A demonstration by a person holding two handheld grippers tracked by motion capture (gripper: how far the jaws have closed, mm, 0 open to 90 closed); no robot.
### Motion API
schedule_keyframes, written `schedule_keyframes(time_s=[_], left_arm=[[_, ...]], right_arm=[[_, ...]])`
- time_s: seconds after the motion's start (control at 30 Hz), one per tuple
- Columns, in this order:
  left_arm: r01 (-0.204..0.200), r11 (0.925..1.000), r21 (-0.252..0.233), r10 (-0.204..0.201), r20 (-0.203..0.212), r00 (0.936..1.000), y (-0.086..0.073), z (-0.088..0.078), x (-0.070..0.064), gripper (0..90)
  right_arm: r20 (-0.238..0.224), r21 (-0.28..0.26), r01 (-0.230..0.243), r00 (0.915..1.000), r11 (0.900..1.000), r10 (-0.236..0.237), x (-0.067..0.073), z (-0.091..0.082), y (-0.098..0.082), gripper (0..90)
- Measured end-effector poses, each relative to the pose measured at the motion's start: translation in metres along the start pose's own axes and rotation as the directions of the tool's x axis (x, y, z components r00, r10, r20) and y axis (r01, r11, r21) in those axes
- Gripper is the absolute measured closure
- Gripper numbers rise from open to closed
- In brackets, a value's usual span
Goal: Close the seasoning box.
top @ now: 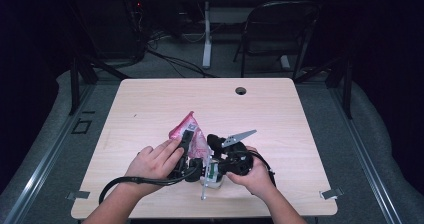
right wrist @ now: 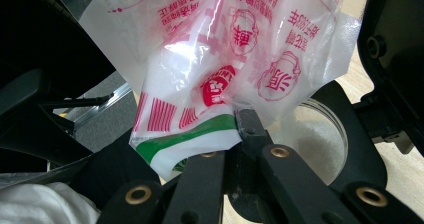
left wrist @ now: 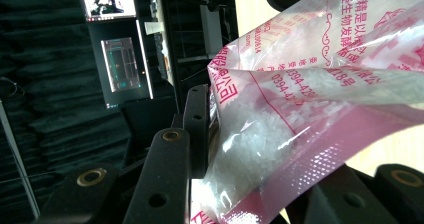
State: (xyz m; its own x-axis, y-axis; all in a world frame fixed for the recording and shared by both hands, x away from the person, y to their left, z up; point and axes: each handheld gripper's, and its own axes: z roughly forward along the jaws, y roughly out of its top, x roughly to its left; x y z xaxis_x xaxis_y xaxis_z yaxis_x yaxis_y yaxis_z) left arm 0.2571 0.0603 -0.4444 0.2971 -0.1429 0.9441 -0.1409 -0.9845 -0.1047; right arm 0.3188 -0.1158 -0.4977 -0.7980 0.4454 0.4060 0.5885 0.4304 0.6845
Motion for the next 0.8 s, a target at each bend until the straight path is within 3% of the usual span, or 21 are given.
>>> schedule_keyframes(time_s=[0.1,0.2,0.8], left_arm=[[-0.005,1.0,-0.004,0.005,-0.015,0.9999,0.0005,-0.0006,0.0004,73.1],[0.001,1.0,-0.002,-0.001,-0.002,1.0,0.0003,-0.0001,0.0,73.1],[-0.004,1.0,-0.004,0.004,-0.014,0.9999,0.0006,-0.0007,0.0012,73.2]], right_arm=[[0.002,-0.007,-0.003,1.0,1.0,0.003,0.0005,0.0006,-0.0002,90.0],[-0.002,-0.003,0.0,1.0,1.0,0.0,0.0003,0.0008,0.0,90.0],[-0.005,-0.004,0.003,1.0,1.0,-0.003,0.0003,0.0009,0.0006,90.0]])
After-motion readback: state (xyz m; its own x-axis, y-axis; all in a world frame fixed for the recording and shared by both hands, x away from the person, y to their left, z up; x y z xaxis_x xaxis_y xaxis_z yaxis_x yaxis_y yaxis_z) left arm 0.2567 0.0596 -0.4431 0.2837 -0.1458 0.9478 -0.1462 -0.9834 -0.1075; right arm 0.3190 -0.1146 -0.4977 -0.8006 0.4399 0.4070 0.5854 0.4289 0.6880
